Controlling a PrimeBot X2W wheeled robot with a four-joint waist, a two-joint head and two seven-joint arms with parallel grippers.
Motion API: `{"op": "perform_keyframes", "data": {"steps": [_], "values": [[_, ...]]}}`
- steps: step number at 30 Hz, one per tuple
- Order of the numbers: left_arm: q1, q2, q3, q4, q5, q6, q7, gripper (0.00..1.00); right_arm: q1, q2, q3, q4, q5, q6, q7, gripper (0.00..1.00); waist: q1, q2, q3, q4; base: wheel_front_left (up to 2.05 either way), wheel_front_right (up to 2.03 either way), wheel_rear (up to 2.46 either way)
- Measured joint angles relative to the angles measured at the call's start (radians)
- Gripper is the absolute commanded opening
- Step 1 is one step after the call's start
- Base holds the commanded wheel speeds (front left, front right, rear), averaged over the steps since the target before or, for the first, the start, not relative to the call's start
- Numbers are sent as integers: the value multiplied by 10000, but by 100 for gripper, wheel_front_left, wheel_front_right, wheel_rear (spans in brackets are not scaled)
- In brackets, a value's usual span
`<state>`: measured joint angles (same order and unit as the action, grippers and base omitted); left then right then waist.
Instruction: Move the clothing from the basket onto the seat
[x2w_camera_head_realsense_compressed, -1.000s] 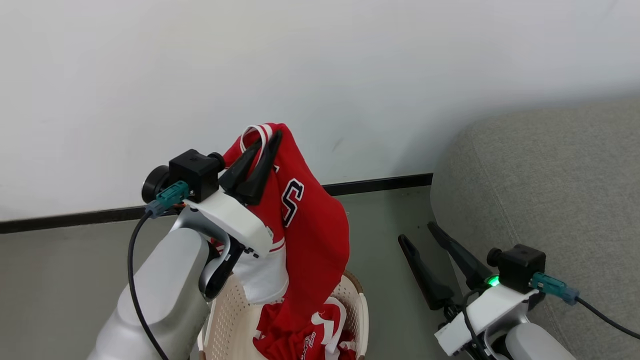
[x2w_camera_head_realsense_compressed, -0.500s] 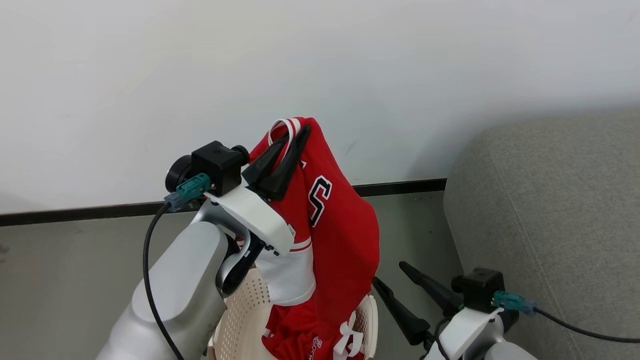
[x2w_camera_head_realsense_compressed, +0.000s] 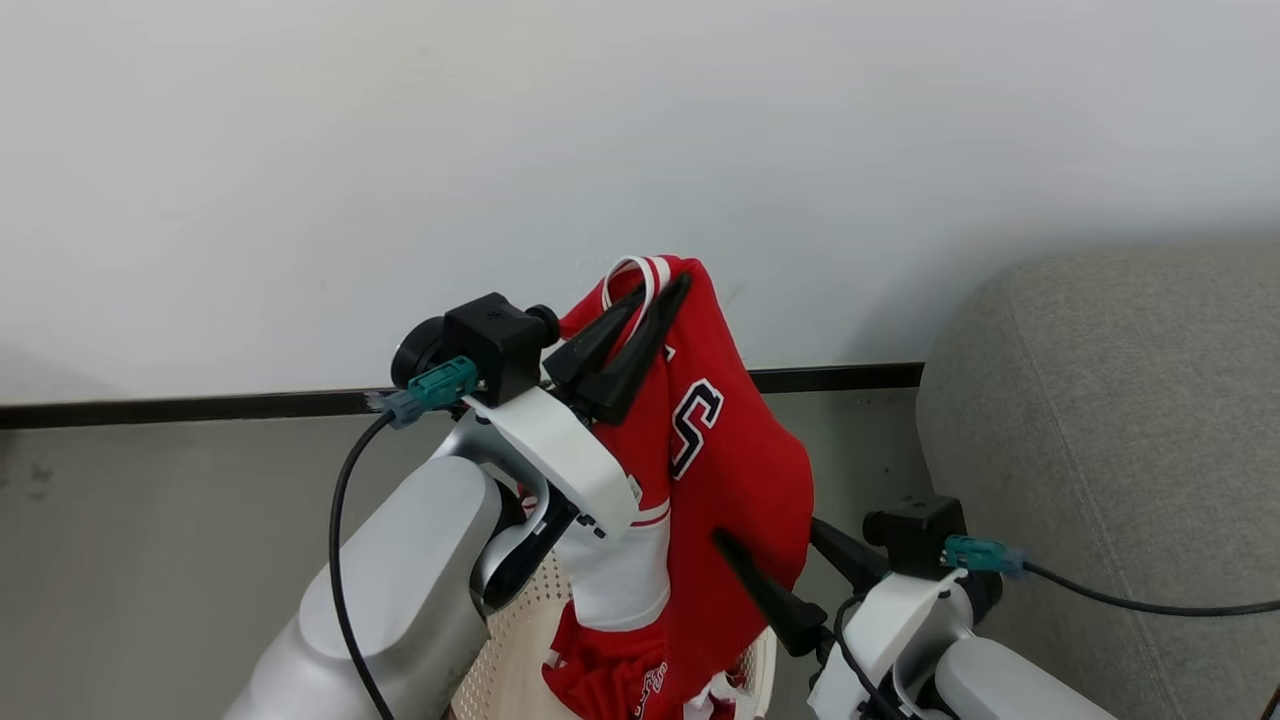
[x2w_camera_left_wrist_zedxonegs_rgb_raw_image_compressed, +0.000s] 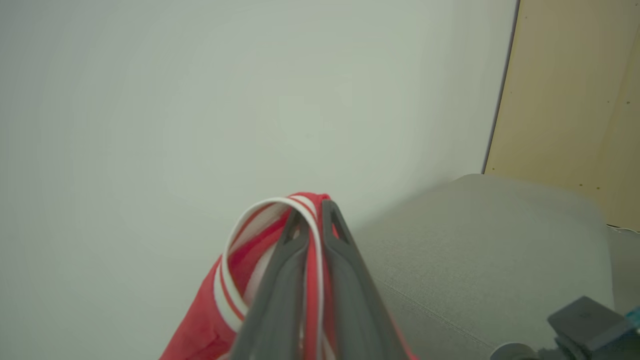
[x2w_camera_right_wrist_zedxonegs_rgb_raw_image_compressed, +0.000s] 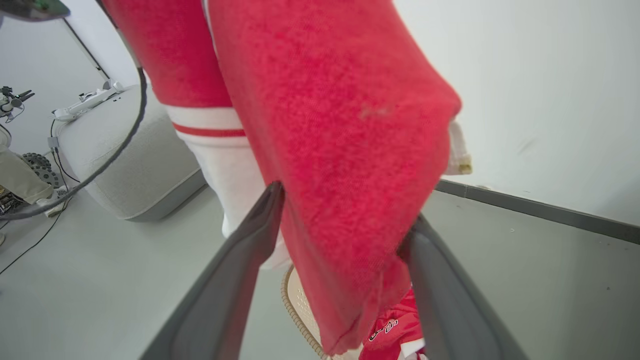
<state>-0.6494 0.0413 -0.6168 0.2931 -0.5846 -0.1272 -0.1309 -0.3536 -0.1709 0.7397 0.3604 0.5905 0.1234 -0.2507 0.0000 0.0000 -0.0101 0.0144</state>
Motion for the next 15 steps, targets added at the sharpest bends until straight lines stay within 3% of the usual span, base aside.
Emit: {"op": "perform_keyframes", "data": {"steps": [15], "values": [[303, -10, -721, -376, -575, 0, 453, 0, -722, 92, 405, 658, 612, 0, -2, 100, 0, 0, 15, 452, 0, 0, 0]]}}
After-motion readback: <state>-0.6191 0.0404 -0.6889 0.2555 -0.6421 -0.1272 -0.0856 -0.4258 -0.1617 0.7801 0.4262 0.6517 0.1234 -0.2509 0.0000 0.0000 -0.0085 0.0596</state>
